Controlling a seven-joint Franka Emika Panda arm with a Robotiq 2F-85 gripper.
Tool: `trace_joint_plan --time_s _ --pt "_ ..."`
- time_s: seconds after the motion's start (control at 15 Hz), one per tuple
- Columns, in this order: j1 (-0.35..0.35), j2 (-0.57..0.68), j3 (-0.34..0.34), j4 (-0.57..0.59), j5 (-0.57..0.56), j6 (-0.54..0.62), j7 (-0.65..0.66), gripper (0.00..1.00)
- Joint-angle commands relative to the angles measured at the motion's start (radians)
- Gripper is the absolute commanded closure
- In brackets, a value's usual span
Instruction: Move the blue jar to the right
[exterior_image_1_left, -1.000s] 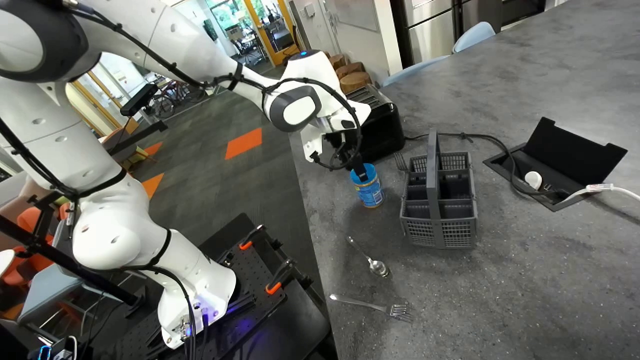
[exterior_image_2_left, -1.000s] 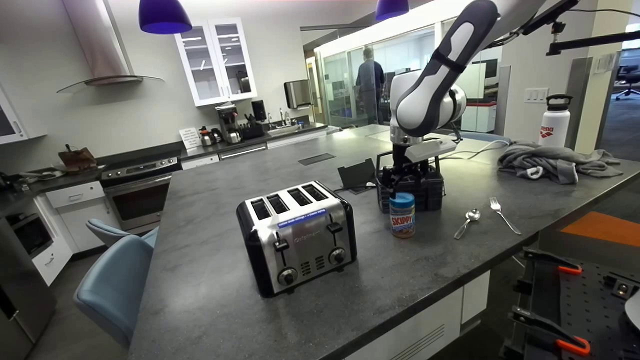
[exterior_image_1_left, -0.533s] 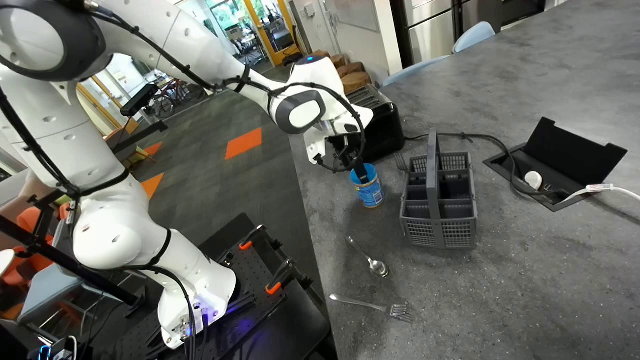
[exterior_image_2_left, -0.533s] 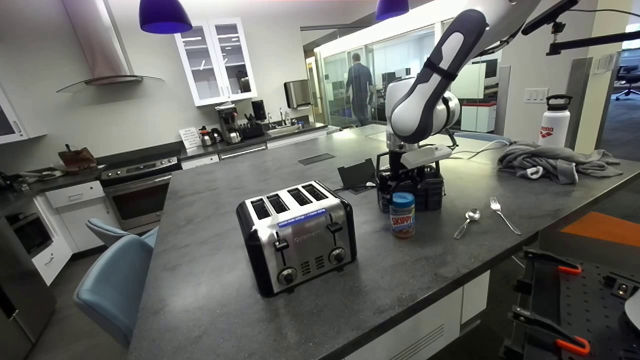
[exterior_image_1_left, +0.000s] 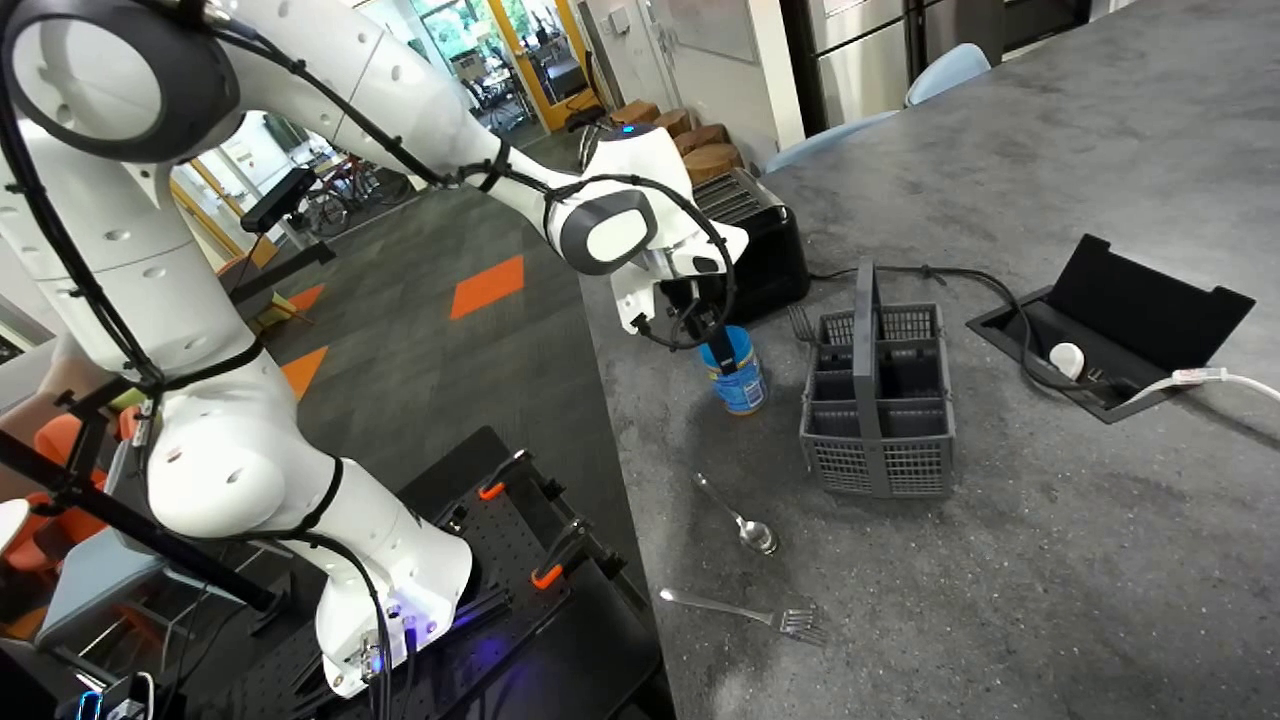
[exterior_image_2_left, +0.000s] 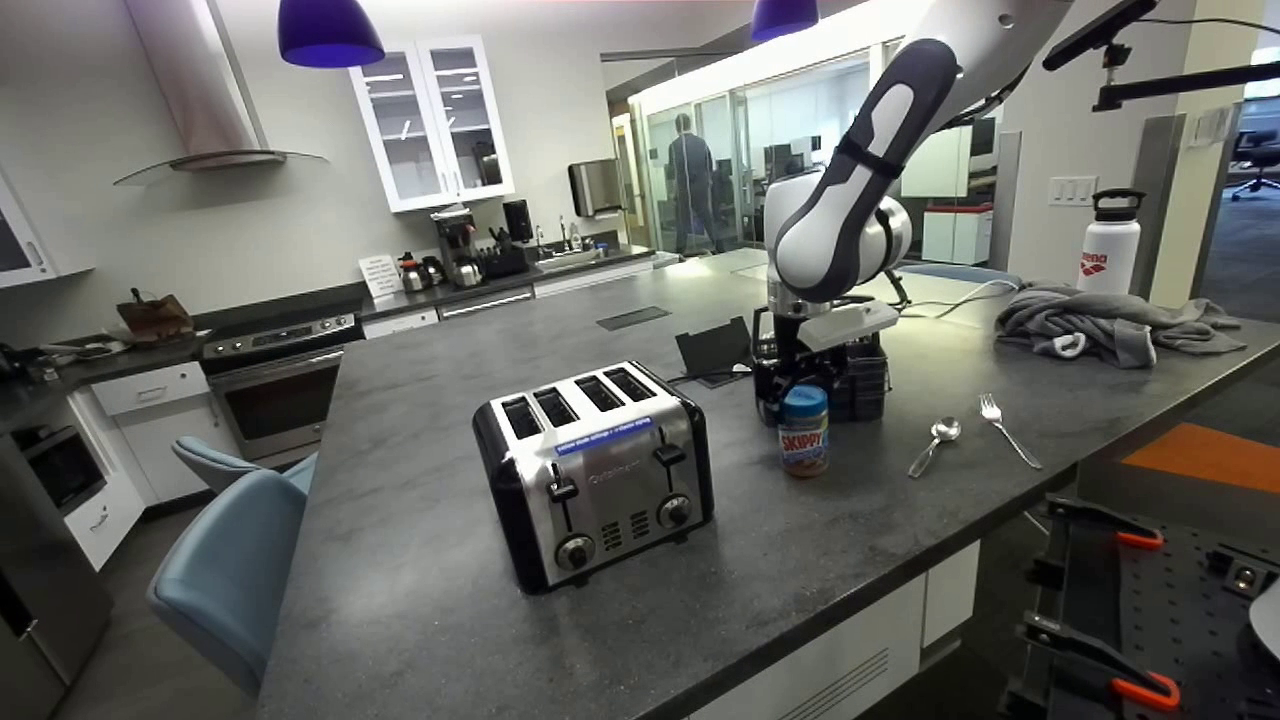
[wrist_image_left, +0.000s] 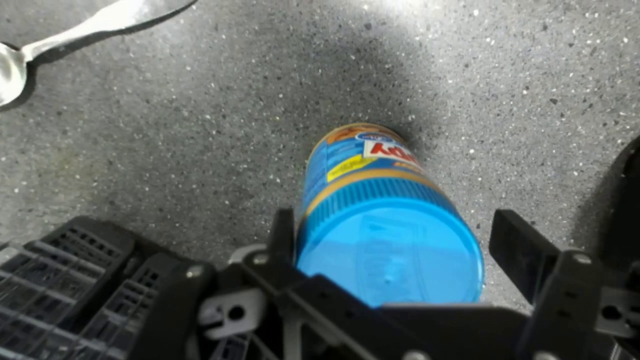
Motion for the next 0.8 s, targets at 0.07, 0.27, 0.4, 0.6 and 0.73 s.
trace_joint_plan --time_s 0.07,0.27,0.4,0.6,0.73 --pt "-0.006 0.022 -0.029 0.028 0.000 -0.009 -0.009 0.00" --pt "-0.006 0.025 -0.039 0.035 0.001 -0.014 -0.005 0.00" --pt "-0.008 0.032 -0.036 0.039 0.008 -0.017 -0.014 0.00" --pt "-0.005 0.036 -0.036 0.043 0.004 -0.016 -0.013 0.34" --pt "-0.005 0.035 -0.037 0.045 0.003 -0.017 -0.014 0.45"
